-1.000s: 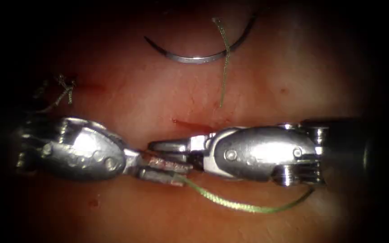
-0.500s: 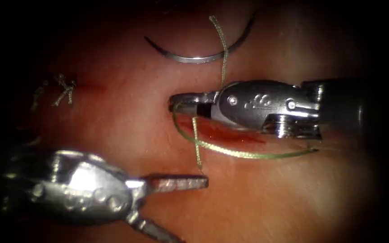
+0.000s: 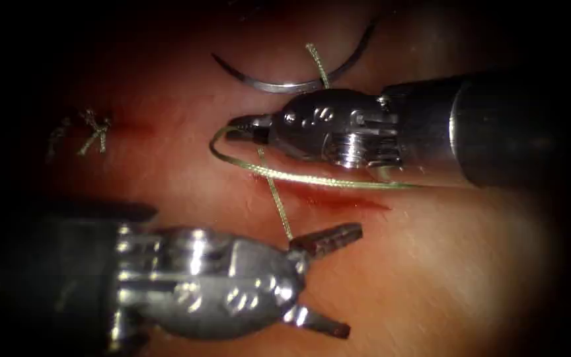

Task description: Wound Closure

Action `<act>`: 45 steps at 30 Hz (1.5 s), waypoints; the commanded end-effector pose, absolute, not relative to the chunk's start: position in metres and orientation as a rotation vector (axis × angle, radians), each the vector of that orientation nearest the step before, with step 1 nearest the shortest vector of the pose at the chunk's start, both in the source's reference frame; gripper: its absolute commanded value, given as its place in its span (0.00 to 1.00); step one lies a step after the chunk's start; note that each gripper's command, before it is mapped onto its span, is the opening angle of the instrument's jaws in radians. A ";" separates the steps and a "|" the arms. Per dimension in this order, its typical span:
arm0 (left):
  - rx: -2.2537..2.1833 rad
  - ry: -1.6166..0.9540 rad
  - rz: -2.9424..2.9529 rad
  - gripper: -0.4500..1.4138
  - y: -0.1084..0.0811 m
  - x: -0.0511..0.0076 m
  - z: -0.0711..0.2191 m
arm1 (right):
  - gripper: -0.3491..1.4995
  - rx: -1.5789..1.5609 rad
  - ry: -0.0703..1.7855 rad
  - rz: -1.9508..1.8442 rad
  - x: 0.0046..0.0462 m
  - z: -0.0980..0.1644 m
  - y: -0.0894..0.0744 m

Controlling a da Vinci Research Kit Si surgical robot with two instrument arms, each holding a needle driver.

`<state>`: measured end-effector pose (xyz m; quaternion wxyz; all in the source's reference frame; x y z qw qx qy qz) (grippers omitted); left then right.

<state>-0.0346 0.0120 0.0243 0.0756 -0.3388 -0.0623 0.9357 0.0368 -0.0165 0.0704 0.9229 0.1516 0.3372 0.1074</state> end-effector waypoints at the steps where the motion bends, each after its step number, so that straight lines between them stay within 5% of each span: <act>1: -0.974 -0.169 2.821 0.61 0.013 -0.0348 0.026 | 0.00 0.311 0.692 0.219 0.0377 0.071 -0.017; 19: -0.761 -0.022 2.847 0.46 0.015 -0.0341 0.029 | 0.00 0.314 0.679 0.242 0.0381 0.072 -0.018; 28: -0.766 -0.044 2.868 0.20 0.015 -0.0356 0.029 | 0.00 0.319 0.676 0.256 0.0379 0.072 -0.018; 32: -0.753 -0.048 2.887 0.00 0.015 -0.0353 0.029 | 0.00 0.323 0.672 0.260 0.0378 0.072 -0.018; 45: -0.807 -0.108 2.930 0.00 0.013 -0.0320 0.028 | 0.00 0.329 0.687 0.277 0.0347 0.072 -0.017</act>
